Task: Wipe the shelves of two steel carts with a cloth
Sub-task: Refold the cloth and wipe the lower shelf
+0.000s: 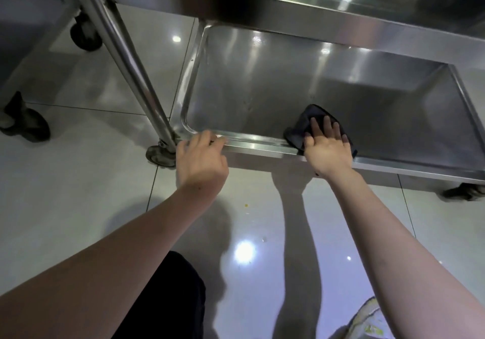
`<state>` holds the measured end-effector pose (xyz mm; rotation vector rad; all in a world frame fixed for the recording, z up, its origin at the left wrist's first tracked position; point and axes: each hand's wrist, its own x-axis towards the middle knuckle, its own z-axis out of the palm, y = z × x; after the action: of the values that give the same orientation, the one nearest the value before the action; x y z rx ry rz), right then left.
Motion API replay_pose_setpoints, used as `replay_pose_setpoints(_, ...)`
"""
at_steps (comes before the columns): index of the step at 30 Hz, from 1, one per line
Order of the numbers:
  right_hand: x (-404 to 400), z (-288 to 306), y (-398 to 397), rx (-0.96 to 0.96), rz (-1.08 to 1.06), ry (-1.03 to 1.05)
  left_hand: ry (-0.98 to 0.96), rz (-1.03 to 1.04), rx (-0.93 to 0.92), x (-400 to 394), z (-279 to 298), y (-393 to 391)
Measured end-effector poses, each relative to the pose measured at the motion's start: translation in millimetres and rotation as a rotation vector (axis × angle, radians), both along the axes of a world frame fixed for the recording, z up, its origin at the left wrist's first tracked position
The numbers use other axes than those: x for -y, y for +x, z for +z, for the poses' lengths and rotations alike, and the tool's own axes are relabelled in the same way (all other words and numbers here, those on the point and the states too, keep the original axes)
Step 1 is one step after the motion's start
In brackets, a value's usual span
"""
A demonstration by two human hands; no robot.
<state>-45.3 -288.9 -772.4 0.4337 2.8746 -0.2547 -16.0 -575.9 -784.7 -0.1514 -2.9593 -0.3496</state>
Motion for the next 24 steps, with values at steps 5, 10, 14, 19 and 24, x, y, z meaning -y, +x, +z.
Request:
replay_pose_setpoints(5, -12.2, -1.8, -14.5, 0.038, -0.111, 0.000, -0.008, 0.002, -0.064, 1.9, -11.9, 7.2)
replay_pose_setpoints(10, 29.9, -5.8, -60.9, -0.055, -0.021, 0.026, -0.021, -0.030, -0.153, 1.7, -18.6, 10.3)
replay_pose_setpoints(14, 85.5, -5.9, -79.3, -0.104, 0.167, -0.007, -0.011, -0.053, -0.207, 4.1, -19.3, 11.7)
replay_pose_setpoints(19, 89.4, -8.8, -47.3, -0.098, 0.351, -0.082, -0.063, -0.060, -0.052, 5.9, -11.3, 14.2)
replay_pose_setpoints(24, 26.6, -11.8, -37.2, -0.118, 0.191, -0.048, -0.141, -0.050, 0.045, 1.5, -10.8, 16.8)
